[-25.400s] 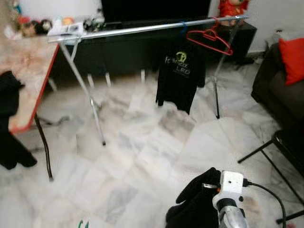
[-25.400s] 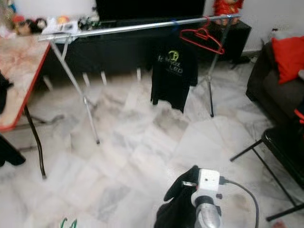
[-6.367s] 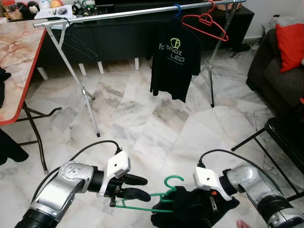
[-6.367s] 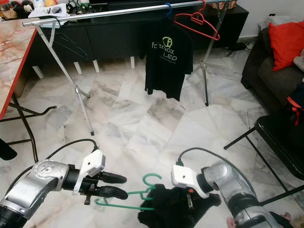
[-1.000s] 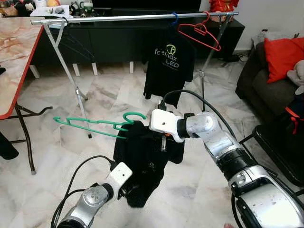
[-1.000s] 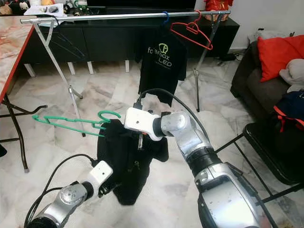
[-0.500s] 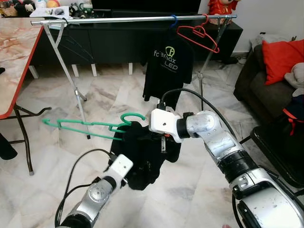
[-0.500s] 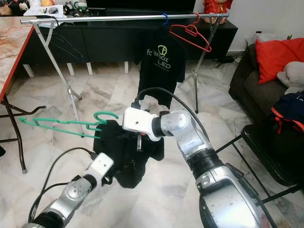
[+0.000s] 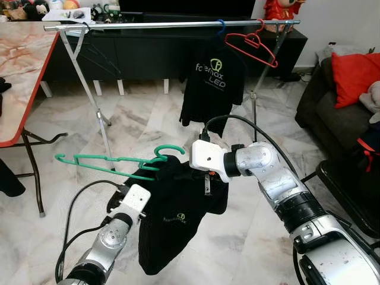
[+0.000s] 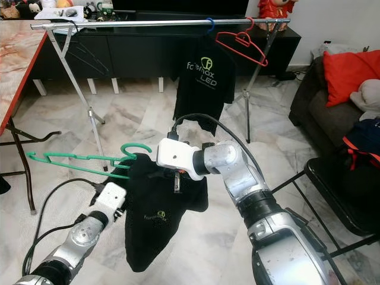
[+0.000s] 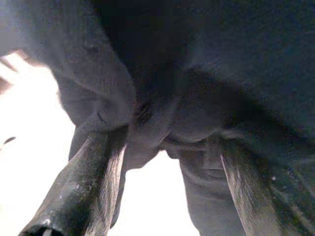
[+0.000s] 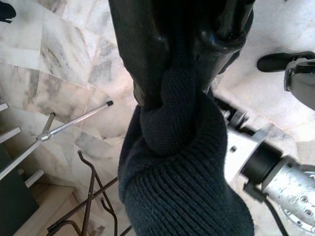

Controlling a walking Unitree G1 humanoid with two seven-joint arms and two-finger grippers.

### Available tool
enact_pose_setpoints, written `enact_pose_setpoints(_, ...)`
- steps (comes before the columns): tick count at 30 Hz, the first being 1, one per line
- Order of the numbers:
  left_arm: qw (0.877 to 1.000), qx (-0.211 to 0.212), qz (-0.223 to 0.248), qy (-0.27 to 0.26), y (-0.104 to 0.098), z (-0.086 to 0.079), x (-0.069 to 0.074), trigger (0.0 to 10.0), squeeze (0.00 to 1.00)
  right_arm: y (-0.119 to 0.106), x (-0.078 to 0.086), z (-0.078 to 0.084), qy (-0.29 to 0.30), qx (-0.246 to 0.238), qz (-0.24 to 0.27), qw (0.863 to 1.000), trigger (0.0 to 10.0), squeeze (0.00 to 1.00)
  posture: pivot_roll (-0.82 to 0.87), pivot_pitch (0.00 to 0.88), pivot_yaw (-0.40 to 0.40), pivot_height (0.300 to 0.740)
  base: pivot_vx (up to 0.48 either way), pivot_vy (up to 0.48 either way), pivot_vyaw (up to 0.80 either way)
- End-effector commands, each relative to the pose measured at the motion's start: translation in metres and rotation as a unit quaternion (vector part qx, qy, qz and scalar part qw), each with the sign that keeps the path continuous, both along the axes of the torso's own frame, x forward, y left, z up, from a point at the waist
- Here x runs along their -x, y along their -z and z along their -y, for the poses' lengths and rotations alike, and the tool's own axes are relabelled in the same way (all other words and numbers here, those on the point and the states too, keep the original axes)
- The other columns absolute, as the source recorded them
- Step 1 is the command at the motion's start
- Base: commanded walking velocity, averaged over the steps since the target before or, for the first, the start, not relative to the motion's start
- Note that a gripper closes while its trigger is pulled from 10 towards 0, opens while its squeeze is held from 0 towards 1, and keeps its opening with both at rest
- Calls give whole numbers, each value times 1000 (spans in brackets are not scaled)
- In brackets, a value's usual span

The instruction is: Hang hanger

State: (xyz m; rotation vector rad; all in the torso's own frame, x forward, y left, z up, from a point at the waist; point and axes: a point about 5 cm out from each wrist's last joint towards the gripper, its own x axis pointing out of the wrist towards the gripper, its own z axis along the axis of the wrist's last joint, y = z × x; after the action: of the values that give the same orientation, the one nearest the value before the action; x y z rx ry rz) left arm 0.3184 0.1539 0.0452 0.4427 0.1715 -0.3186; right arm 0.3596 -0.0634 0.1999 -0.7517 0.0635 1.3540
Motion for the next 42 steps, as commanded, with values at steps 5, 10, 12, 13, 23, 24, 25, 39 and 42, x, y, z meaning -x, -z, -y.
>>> enact_pose_setpoints(5,991,-37,-49,116,17,17,15,10000,0,-7,3,-1,-15,-7,13,1000,0,0,-34,119,-99,721,0,0,0)
enact_pose_setpoints(10,992,-60,-45,97,16,13,12,10000,0,-7,4,-2,-20,-7,13,1000,0,0,-33,117,-99,721,0,0,0)
enact_pose_setpoints(12,995,-78,-39,47,15,2,7,10000,0,-7,5,-2,-22,-7,12,1000,0,0,-33,118,-100,721,0,0,0)
enact_pose_setpoints(13,996,-81,-38,29,15,-1,6,10000,0,-7,5,-2,-23,-7,12,1000,0,0,-33,118,-100,721,0,0,0)
enact_pose_setpoints(23,989,-138,-50,13,22,-17,10,10000,0,-3,6,1,-29,3,11,1000,0,0,-31,118,-102,721,0,0,0)
enact_pose_setpoints(24,989,-138,-50,13,22,-17,10,10000,0,-3,6,1,-29,3,11,1000,0,0,-31,118,-102,721,0,0,0)
enact_pose_setpoints(25,989,-139,-50,13,22,-17,10,10000,0,-3,6,0,-29,3,11,1000,0,0,-31,118,-102,721,0,0,0)
enact_pose_setpoints(39,999,2,-35,0,13,-1,7,10000,0,-1,6,-1,-26,3,9,1000,0,0,-32,118,-105,721,0,0,0)
enact_pose_setpoints(42,999,28,-43,-10,13,-2,7,10000,0,-1,6,-1,-24,4,9,1000,0,0,-29,117,-105,721,0,0,0)
